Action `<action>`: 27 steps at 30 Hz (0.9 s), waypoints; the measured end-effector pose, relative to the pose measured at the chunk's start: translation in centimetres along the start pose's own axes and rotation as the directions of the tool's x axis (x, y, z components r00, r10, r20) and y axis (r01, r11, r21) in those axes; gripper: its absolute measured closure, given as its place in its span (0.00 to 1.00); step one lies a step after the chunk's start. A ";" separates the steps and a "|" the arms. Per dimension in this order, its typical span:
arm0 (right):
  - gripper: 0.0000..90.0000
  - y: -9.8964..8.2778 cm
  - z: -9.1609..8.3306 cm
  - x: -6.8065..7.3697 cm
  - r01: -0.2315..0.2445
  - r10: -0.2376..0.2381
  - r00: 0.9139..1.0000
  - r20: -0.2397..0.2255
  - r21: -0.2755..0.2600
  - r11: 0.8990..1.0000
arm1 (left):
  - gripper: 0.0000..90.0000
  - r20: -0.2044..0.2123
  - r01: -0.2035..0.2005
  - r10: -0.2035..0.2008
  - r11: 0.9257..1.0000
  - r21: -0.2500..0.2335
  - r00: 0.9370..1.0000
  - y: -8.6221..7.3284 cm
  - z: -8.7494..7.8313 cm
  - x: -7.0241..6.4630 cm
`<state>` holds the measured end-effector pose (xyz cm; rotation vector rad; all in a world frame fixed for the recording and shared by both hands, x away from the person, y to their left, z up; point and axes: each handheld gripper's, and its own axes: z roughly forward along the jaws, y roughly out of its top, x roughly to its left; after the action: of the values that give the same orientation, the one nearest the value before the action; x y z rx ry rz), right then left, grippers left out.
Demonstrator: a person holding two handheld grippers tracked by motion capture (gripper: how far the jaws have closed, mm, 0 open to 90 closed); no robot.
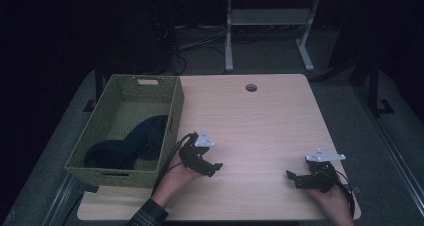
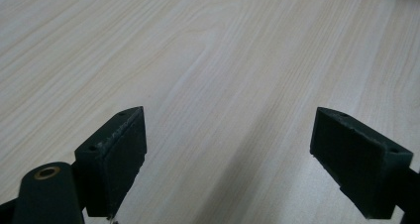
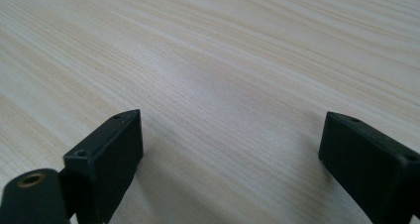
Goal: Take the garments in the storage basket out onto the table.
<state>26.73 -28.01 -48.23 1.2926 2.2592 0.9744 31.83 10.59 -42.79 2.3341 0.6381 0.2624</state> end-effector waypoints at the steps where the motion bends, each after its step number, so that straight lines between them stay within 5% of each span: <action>1: 0.11 0.0 0.0 0.0 0.000 0.000 1.000 0.000 0.000 1.000 | 0.16 0.000 0.000 0.000 1.000 0.000 1.000 0.1 -0.1 0.0; 27: 0.11 0.0 0.0 0.0 0.001 -0.001 1.000 -0.001 0.000 1.000 | 0.16 0.032 -0.027 0.026 1.000 0.014 0.999 2.1 -1.8 0.2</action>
<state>26.74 -28.02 -48.23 1.2918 2.2600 0.9746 32.14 10.45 -40.04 2.3574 0.5959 0.2336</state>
